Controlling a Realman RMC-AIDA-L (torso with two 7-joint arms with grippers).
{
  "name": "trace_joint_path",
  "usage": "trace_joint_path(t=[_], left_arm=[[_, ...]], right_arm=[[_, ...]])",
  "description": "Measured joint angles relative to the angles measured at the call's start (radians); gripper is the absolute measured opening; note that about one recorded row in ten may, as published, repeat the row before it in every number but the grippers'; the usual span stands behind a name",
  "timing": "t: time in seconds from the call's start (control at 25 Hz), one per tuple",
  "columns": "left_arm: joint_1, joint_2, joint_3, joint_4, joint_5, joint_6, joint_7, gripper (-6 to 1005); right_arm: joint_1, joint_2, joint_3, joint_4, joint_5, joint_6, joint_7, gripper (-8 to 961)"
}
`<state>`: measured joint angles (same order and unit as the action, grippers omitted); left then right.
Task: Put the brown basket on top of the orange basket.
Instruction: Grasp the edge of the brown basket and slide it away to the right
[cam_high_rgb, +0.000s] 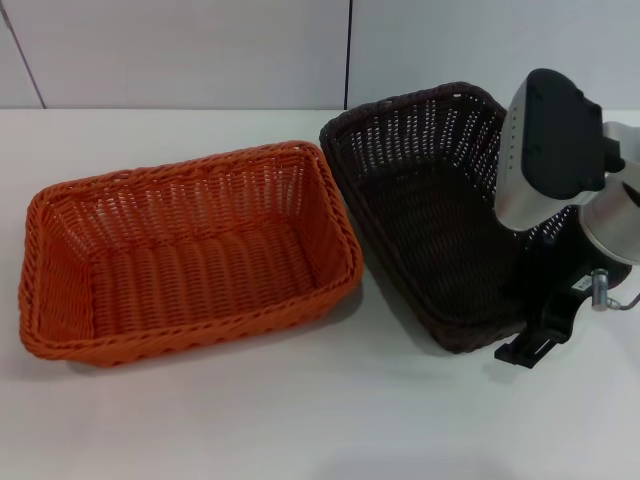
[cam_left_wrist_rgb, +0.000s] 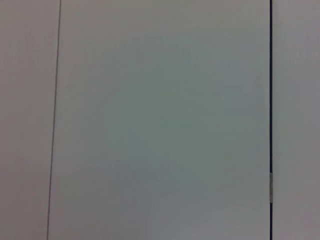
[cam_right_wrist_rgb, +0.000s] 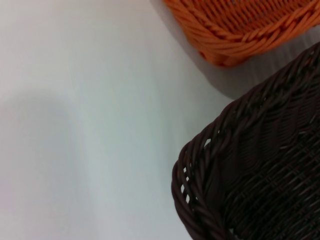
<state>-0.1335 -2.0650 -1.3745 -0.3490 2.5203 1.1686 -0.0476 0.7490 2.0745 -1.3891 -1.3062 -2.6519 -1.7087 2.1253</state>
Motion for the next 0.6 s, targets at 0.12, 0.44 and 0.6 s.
trace_joint_path(t=[0.12,0.44,0.6], left_arm=[[-0.001,0.001,0.0,0.005,0.0,0.0,0.0,773],[-0.003,0.001,0.0,0.012,0.0,0.0,0.0,772],[-0.003,0.001,0.0,0.013,0.0,0.0,0.0,772]], right_arm=[[0.002,0.0,-0.004,0.017,-0.002,0.016,-0.001,745],[0.001,-0.001,-0.018,0.064,-0.031,0.081,0.02,708],[-0.01,-0.001,-0.021,0.046,-0.033,0.081,0.02,620]])
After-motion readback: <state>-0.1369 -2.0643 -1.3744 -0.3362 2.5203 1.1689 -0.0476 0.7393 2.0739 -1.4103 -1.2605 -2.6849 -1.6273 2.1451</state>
